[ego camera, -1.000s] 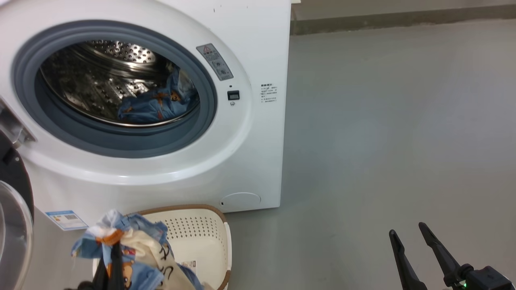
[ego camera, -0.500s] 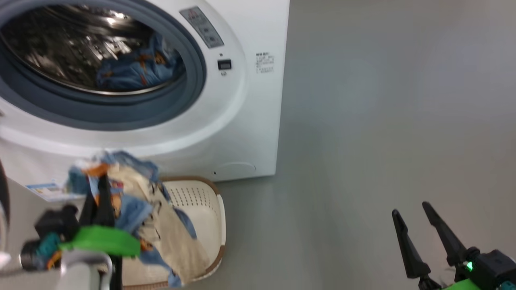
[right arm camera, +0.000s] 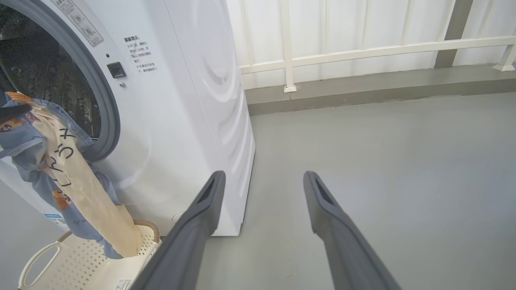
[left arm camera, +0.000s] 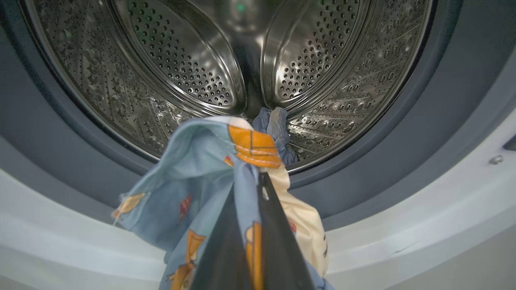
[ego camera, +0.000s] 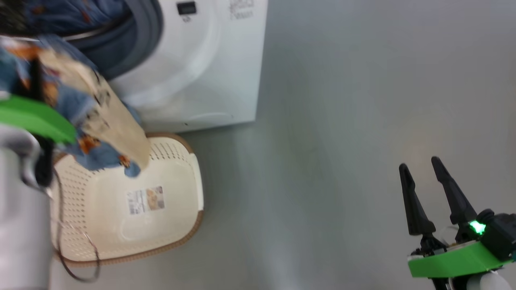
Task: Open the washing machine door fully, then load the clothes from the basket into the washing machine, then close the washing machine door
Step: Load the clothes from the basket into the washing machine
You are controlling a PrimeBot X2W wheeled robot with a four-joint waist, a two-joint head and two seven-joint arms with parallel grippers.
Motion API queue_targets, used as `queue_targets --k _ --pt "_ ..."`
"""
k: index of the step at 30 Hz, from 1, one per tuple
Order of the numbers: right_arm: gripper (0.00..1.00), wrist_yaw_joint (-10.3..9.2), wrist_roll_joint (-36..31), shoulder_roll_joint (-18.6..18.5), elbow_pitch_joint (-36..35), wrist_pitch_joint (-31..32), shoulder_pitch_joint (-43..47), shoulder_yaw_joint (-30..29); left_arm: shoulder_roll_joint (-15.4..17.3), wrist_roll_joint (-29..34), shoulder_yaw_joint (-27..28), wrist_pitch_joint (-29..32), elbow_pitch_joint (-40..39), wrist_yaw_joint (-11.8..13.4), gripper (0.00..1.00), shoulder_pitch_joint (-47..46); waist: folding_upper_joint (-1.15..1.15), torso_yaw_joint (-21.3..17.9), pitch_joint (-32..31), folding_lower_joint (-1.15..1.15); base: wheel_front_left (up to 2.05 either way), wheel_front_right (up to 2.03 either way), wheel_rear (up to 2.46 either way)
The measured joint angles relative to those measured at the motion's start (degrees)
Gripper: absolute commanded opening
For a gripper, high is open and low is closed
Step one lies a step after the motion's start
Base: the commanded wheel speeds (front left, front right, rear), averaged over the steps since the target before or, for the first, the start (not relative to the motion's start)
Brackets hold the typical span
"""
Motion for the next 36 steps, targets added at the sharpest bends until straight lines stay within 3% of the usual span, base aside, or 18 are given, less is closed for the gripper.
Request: queue_targets --k 9,18,23,36 --pt "1.00 0.00 1.0 1.5 -0.4 0.0 -4.5 0.2 7.6 -2.4 0.0 12.6 1.4 -0.9 0.00 -15.3 0.00 -3.3 8.2 0.00 0.00 0.00 0.00" --pt "1.00 0.00 1.6 3.0 -0.1 0.0 -7.2 1.8 13.5 -2.4 0.5 16.5 0.4 -1.0 0.00 -22.7 0.00 -8.4 14.5 -0.01 0.00 0.00 0.00" --pt "1.00 0.00 2.9 3.4 0.2 0.0 -7.9 2.4 15.6 -1.1 1.0 12.6 -0.9 -0.1 0.00 -26.1 0.00 -11.4 17.1 -0.01 0.00 0.00 0.00" --pt "1.00 0.00 4.1 4.4 0.8 0.0 -10.5 4.3 20.9 6.9 -0.4 -9.2 -2.2 3.5 0.00 -39.3 0.00 -16.1 23.5 -0.01 0.00 0.00 0.00"
